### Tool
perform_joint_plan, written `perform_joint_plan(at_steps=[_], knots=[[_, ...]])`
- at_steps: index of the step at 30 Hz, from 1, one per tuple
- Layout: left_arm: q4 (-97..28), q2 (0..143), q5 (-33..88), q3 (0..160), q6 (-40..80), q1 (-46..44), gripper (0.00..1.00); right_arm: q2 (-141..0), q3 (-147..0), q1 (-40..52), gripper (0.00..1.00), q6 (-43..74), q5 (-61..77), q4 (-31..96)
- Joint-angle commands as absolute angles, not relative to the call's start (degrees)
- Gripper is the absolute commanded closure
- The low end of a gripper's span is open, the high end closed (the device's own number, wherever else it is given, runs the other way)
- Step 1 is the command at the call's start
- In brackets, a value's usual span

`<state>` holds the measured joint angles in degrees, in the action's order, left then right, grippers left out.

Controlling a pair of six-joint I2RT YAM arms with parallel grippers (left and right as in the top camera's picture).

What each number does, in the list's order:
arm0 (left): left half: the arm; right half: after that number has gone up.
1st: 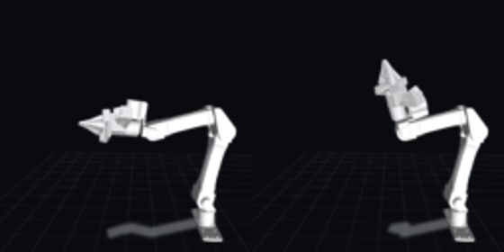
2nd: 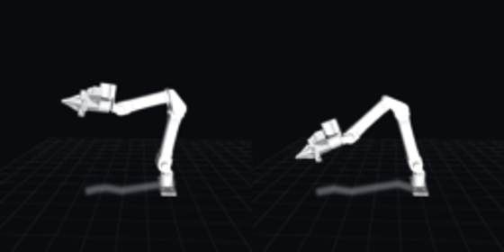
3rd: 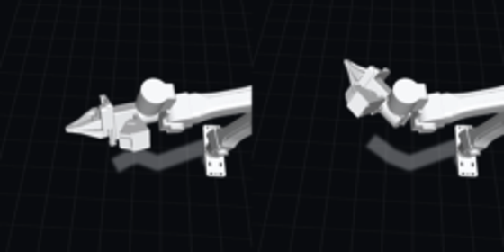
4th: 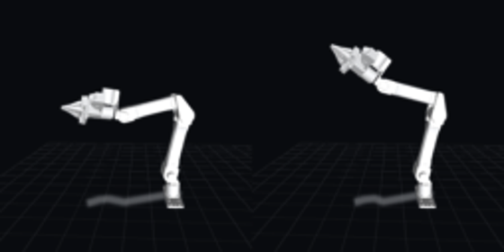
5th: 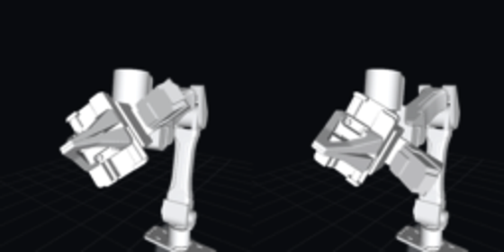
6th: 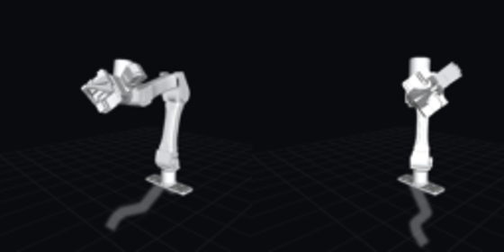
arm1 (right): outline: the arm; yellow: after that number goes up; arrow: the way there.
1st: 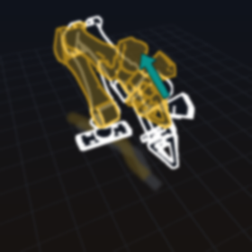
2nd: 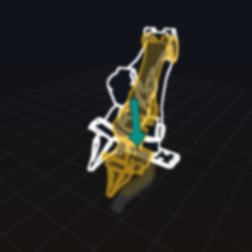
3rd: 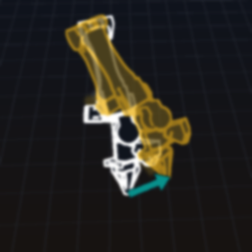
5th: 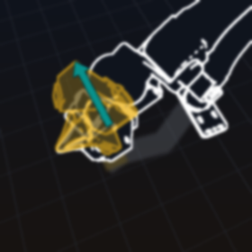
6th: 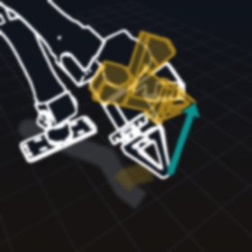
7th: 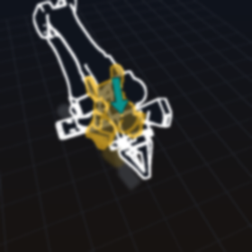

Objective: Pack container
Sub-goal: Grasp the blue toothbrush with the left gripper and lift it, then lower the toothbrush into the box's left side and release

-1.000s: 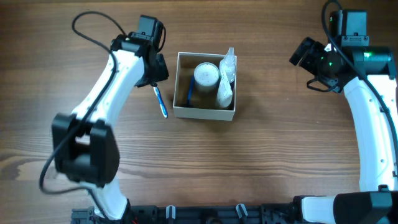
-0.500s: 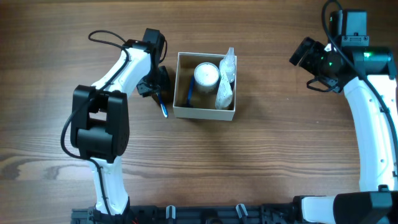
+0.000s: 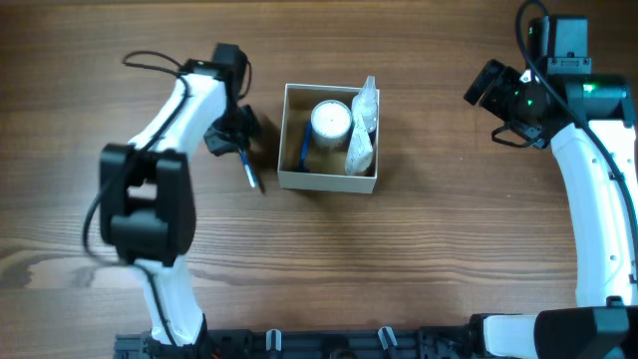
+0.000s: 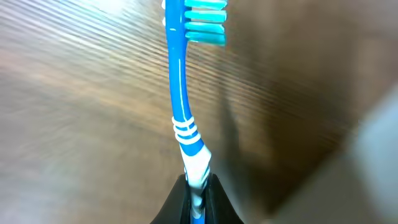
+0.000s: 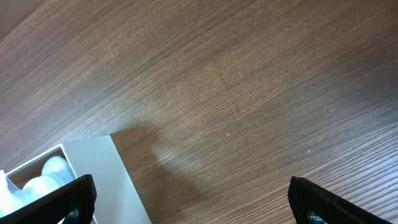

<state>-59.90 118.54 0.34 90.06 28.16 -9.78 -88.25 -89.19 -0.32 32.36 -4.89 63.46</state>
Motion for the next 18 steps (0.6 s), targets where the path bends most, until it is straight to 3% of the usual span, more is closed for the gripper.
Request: perform_joint_plan(at_steps=[1, 5, 9, 16, 17, 18], knots=[[-60.7, 104.2, 1.7, 90.3, 25.3, -11.5, 0.96, -89.1, -88.8, -0.3, 0.0, 33.2, -4.4, 63.5], [-56.3, 98.1, 1.0, 90.3, 17.8, -20.8, 0.96, -89.1, -88.8, -0.3, 0.0, 33.2, -4.4, 63.5], [-52.6, 101.5, -4.4, 90.2, 16.4, -26.3, 0.96, -89.1, -88.8, -0.3, 0.0, 33.2, -4.4, 63.5], [-53.2, 111.2, -4.4, 90.2, 16.7, -26.7, 0.96, -89.1, -88.8, -0.3, 0.0, 33.1, -4.4, 63.5], [-54.3, 110.4, -4.4, 90.2, 16.7, -26.7, 0.91, -89.1, -88.8, -0.3, 0.0, 33.2, -4.4, 63.5], [-55.2, 109.4, -4.4, 90.3, 16.7, -26.7, 0.74, -89.1, -88.8, -0.3, 0.0, 33.2, -4.4, 63.5]])
